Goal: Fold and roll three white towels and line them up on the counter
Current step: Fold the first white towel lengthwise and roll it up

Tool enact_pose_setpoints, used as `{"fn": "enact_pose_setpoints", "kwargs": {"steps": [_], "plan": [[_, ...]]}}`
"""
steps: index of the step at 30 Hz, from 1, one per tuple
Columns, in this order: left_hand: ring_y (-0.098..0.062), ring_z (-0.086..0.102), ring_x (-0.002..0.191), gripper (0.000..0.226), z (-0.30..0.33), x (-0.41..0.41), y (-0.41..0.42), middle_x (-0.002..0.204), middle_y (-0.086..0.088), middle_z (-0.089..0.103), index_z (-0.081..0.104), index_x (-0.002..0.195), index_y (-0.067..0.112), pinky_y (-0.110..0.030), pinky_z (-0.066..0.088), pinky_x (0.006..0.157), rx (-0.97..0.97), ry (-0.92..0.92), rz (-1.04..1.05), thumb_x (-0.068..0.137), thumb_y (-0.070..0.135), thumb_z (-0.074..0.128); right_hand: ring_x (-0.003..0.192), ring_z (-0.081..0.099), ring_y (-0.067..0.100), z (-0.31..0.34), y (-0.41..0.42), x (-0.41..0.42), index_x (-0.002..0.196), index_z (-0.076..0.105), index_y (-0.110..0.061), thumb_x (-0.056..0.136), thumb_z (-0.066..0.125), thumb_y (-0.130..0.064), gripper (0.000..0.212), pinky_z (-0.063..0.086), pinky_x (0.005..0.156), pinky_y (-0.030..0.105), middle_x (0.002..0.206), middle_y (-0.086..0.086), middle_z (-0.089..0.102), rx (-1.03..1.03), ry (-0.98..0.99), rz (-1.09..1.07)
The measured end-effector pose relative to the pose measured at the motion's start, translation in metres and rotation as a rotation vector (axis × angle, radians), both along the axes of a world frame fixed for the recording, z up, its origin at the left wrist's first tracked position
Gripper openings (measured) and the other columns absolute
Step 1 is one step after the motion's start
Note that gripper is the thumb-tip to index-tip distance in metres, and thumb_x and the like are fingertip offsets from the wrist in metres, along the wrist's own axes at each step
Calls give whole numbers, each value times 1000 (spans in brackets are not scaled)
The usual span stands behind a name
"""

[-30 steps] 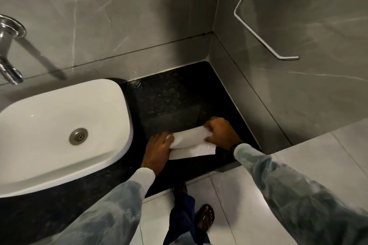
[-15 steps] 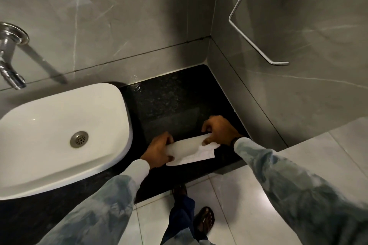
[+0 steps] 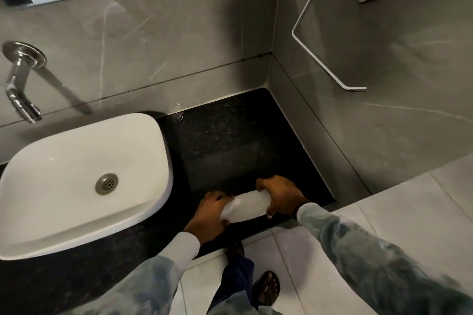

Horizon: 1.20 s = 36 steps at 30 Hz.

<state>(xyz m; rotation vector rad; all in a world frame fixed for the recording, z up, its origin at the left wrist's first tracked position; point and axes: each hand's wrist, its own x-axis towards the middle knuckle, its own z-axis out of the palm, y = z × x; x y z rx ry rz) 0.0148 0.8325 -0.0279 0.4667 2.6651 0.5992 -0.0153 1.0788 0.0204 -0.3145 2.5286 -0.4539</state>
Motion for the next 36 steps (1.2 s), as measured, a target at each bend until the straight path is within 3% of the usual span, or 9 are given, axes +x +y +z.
{"fn": "enact_pose_setpoints", "kwargs": {"steps": [7, 13, 19, 23, 27, 29, 32, 34, 36], "plan": [[-34, 37, 129, 69, 21, -42, 13, 139, -11, 42, 38, 136, 22, -44, 25, 107, -347, 83, -175, 71, 19, 63, 116, 52, 23, 1, 1, -13, 123, 57, -34, 45, 90, -46, 86, 47, 99, 36, 125, 0, 54, -52, -122, -122], [-33, 32, 134, 72, 24, -112, 33, 148, -11, 33, 33, 142, 18, -50, 23, 109, -492, 245, -372, 76, 20, 60, 102, 62, 26, -14, -13, -27, 109, 59, -22, 49, 84, -50, 71, 52, 80, 34, 112, 3, 64, -123, 5, -264], [-32, 62, 108, 59, 33, -228, 59, 122, -13, 63, 61, 118, 12, -42, 49, 91, -354, 446, -511, 63, 17, 80, 94, 65, 27, -13, -5, -104, 104, 57, -21, 47, 78, -55, 69, 56, 75, 38, 104, 4, 66, -179, 86, -490], [-29, 67, 97, 55, 28, -309, 75, 111, -10, 69, 67, 107, 12, -37, 54, 84, -303, 508, -564, 56, 14, 86, 91, 65, 27, -21, -3, -161, 114, 49, -24, 57, 73, -51, 68, 57, 72, 40, 102, 4, 65, -167, 206, -607], [-29, 70, 89, 60, 12, -376, 89, 106, -12, 71, 69, 107, 9, -39, 59, 77, -214, 495, -553, 50, 10, 91, 106, 59, 27, -42, -1, -203, 137, 38, -28, 75, 61, -58, 73, 53, 88, 45, 122, 6, 59, -124, 211, -725], [-35, 70, 88, 54, 6, -401, 102, 105, -19, 71, 69, 106, 3, -46, 59, 74, -153, 431, -547, 56, 5, 88, 108, 60, 28, -53, 0, -217, 138, 41, -24, 76, 59, -60, 74, 52, 88, 45, 123, 8, 61, -149, 284, -772], [-44, 64, 101, 30, 15, -419, 128, 116, -30, 63, 64, 114, -5, -51, 54, 87, 32, 354, -399, 86, 7, 63, 104, 63, 29, -58, 1, -235, 131, 50, -23, 72, 66, -56, 70, 54, 85, 44, 117, 9, 66, -160, 332, -880], [-37, 54, 119, 34, 14, -428, 138, 133, -23, 55, 57, 126, 0, -40, 40, 103, -7, 338, -358, 98, 18, 49, 101, 64, 28, -58, 1, -243, 127, 52, -24, 69, 71, -53, 68, 56, 83, 42, 114, 7, 67, -140, 335, -917], [-34, 46, 128, 36, 8, -427, 135, 140, -20, 48, 50, 133, 2, -36, 30, 109, -80, 336, -418, 100, 16, 44, 102, 64, 27, -59, 1, -243, 126, 52, -26, 67, 73, -52, 68, 56, 84, 41, 115, 5, 67, -138, 341, -929]]}}
